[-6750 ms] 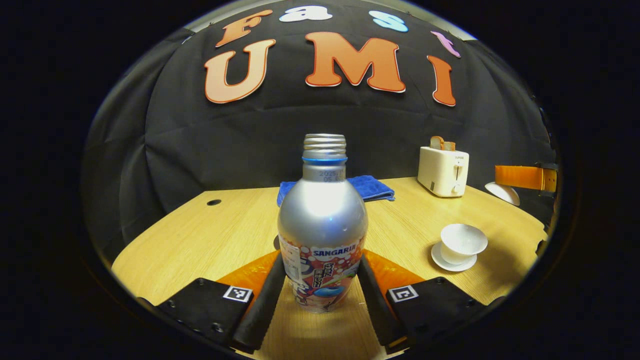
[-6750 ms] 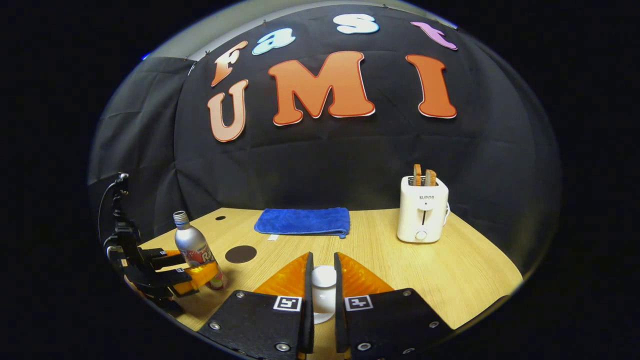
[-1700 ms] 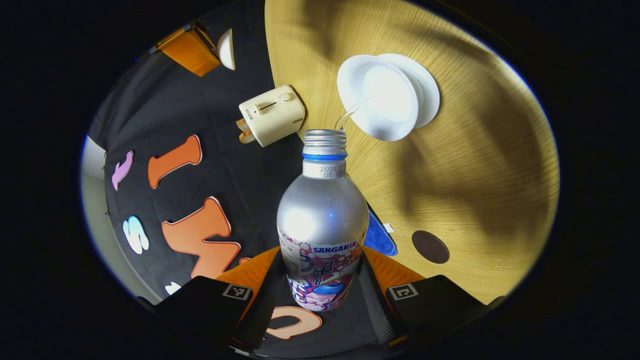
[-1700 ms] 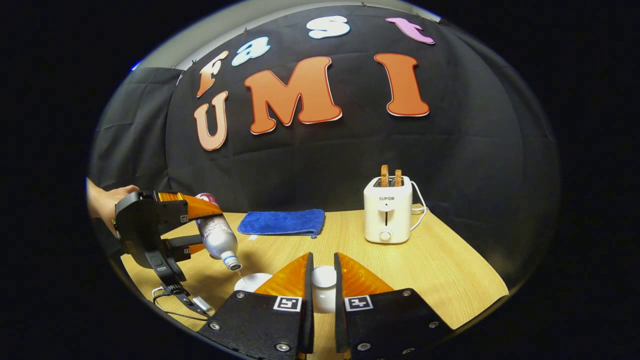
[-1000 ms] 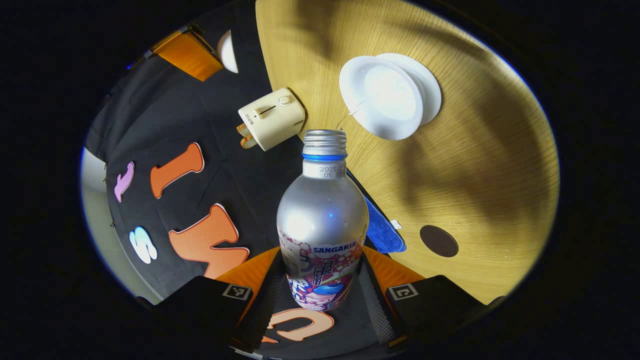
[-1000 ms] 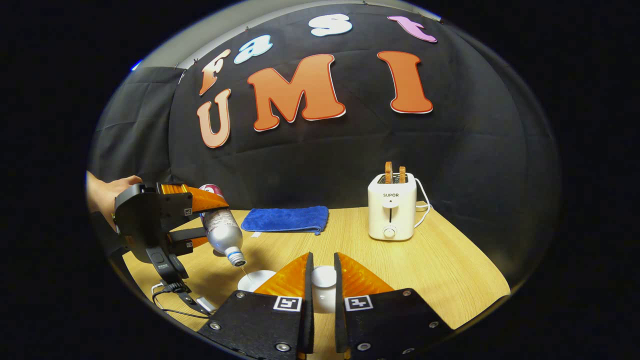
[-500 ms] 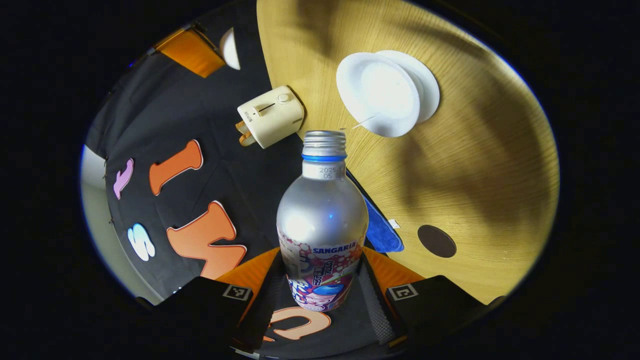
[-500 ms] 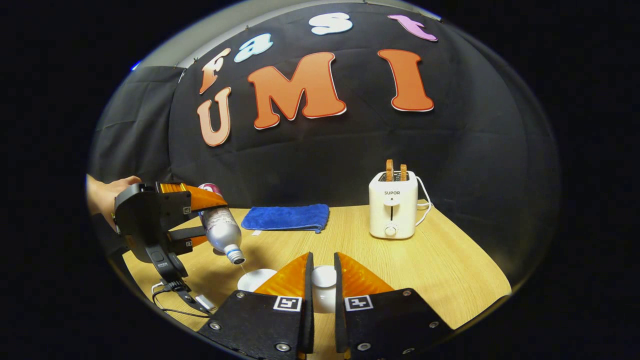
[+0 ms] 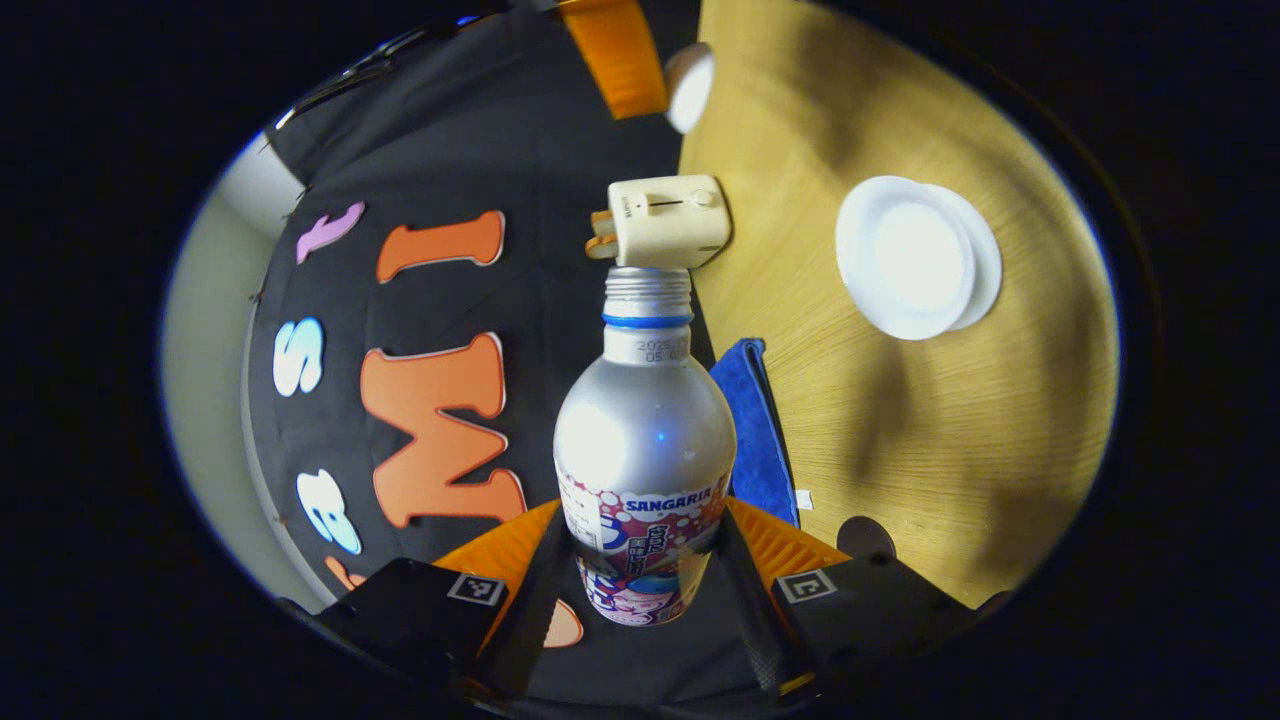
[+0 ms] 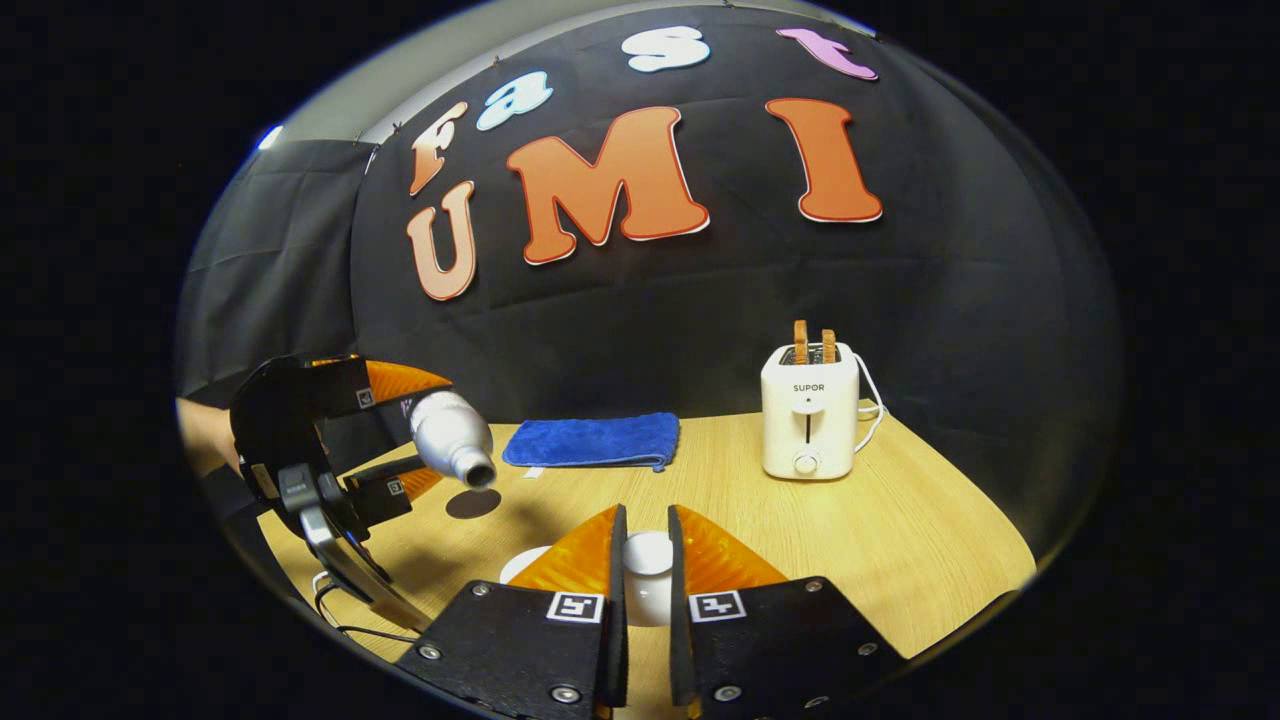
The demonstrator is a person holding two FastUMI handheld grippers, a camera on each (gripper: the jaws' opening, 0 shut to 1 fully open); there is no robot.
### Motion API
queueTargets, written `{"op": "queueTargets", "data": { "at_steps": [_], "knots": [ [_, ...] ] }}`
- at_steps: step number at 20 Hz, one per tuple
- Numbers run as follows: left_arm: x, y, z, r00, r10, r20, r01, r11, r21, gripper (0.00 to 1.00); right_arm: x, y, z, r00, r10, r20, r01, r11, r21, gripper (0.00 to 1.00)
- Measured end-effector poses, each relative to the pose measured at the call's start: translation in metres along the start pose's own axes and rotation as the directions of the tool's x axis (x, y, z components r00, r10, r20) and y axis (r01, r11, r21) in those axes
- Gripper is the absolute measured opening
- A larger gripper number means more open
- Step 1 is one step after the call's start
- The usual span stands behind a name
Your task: Open the teacup lid with one hand, grasp the water bottle and pour water into the teacup with the other hand; after pouring, place the water bottle on the coaster and then close the teacup lid.
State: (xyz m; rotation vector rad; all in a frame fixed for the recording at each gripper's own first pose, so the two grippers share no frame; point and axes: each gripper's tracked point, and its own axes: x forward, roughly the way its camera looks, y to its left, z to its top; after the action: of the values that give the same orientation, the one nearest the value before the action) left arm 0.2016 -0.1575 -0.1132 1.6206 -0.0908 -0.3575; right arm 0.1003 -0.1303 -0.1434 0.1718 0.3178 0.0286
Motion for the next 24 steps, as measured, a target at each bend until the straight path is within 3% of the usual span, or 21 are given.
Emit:
{"op": "queueTargets", "data": {
  "at_steps": [4,7,10,14,17,21,24],
  "knots": [
    [-0.004,0.024,-0.031,0.993,0.103,-0.056,-0.114,0.963,-0.242,0.8,0.005,0.009,-0.002,1.0,0.009,-0.012,-0.009,1.0,-0.001,0.17],
    [-0.004,0.04,-0.061,0.977,0.17,-0.126,-0.208,0.883,-0.421,0.8,0.013,0.018,-0.002,1.0,0.015,-0.015,-0.015,1.0,-0.009,0.17],
    [-0.005,0.051,-0.095,0.959,0.19,-0.212,-0.281,0.751,-0.598,0.8,0.019,0.03,-0.005,0.999,0.028,-0.018,-0.028,1.0,-0.001,0.17],
    [0.002,0.051,-0.123,0.946,0.173,-0.274,-0.324,0.539,-0.777,0.82,0.028,0.052,-0.009,0.998,0.066,-0.017,-0.067,0.997,-0.029,0.17],
    [0.006,0.042,-0.131,0.946,0.132,-0.295,-0.323,0.432,-0.842,0.82,0.039,0.064,-0.021,0.997,0.073,-0.033,-0.075,0.994,-0.077,0.17],
    [0.015,0.024,-0.134,0.957,0.05,-0.285,-0.288,0.26,-0.922,0.82,0.048,0.083,-0.037,0.992,0.107,-0.061,-0.113,0.989,-0.099,0.17],
    [0.023,0.01,-0.134,0.961,-0.002,-0.275,-0.271,0.158,-0.949,0.82,0.058,0.085,-0.054,0.992,0.095,-0.088,-0.105,0.988,-0.115,0.17]
  ]
}}
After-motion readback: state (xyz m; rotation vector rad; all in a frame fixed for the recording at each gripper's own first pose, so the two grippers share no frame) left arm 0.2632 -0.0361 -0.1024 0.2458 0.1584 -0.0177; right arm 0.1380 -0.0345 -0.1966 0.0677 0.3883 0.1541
